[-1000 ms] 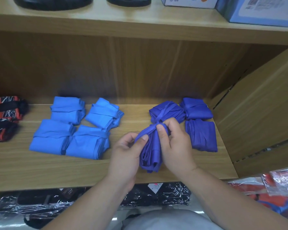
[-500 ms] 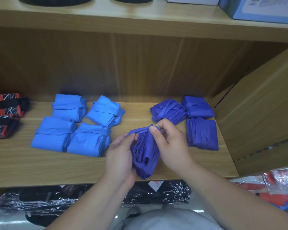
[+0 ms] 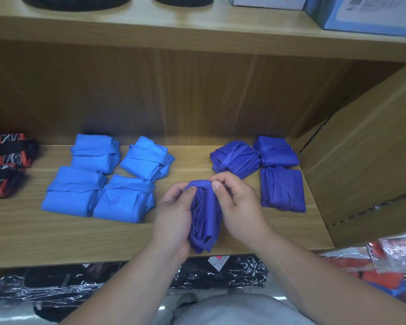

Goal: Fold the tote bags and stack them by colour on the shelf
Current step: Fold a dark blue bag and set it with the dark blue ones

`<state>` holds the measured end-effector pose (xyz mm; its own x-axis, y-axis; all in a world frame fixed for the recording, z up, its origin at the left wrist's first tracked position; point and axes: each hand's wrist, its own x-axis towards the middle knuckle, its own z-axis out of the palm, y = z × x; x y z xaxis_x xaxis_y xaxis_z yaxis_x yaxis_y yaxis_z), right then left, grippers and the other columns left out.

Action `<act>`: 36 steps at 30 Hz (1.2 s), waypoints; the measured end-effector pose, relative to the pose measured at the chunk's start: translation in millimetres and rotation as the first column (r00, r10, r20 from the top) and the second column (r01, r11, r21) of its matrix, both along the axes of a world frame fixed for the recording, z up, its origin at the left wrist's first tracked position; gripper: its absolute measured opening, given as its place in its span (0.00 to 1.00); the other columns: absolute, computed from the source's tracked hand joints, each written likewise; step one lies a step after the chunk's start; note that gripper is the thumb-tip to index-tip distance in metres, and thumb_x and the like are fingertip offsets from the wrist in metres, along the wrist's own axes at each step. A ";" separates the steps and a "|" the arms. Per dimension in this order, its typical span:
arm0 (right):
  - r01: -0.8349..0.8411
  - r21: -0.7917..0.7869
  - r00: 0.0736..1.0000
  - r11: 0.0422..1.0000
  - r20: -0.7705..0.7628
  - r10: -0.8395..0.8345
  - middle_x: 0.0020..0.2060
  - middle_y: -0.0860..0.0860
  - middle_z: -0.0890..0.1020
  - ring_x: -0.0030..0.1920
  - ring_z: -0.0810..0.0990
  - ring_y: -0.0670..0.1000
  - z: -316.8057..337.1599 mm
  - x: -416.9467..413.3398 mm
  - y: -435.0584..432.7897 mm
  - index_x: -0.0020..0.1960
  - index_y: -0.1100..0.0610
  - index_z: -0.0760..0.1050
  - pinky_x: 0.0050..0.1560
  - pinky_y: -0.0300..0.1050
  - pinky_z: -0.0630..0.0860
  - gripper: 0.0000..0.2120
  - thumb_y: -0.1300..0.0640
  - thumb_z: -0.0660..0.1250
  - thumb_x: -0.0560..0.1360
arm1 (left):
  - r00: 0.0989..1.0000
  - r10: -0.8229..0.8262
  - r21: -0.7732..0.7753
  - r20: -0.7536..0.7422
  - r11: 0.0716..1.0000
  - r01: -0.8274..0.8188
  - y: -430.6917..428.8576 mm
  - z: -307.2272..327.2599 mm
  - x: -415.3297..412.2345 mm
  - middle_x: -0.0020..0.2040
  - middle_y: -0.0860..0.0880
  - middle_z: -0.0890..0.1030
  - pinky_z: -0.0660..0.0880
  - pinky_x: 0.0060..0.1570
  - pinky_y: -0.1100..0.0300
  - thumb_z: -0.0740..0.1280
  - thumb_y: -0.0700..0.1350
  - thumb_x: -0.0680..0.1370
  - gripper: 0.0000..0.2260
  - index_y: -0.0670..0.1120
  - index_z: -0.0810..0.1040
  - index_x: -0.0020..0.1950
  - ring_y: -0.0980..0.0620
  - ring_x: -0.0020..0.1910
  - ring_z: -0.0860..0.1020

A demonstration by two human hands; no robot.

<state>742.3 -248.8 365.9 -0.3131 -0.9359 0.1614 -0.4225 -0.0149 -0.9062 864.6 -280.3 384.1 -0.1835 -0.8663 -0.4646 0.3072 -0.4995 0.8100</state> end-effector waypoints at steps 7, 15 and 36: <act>0.058 -0.055 0.998 0.997 0.029 -0.056 0.42 0.43 0.82 0.43 0.79 0.45 3.5 -0.2 1.1 0.48 0.42 0.75 0.46 0.41 0.76 0.08 0.53 0.62 0.82 | 0.992 -0.127 0.035 0.015 0.991 0.126 -2.7 1.2 -1.7 0.43 0.44 0.81 0.73 0.40 0.55 0.65 0.43 0.81 0.08 0.39 0.79 0.55 0.48 0.40 0.77; -0.083 0.035 0.950 0.996 0.305 0.068 0.39 0.44 0.85 0.41 0.82 0.45 14.4 -5.3 4.8 0.50 0.46 0.81 0.45 0.36 0.78 0.11 0.60 0.76 0.74 | 1.000 -0.009 -0.002 -0.001 1.000 0.009 -6.8 -9.9 4.3 0.36 0.43 0.75 0.69 0.31 0.59 0.65 0.36 0.78 0.06 0.35 0.79 0.51 0.49 0.32 0.72; -0.058 0.152 0.952 0.987 0.306 0.009 0.32 0.47 0.76 0.33 0.72 0.46 8.0 -12.0 8.7 0.43 0.55 0.75 0.35 0.37 0.72 0.11 0.62 0.62 0.83 | 0.945 -0.289 -0.289 0.154 0.901 0.322 -6.4 -21.7 20.0 0.40 0.46 0.84 0.75 0.39 0.58 0.75 0.41 0.75 0.05 0.44 0.81 0.40 0.50 0.38 0.78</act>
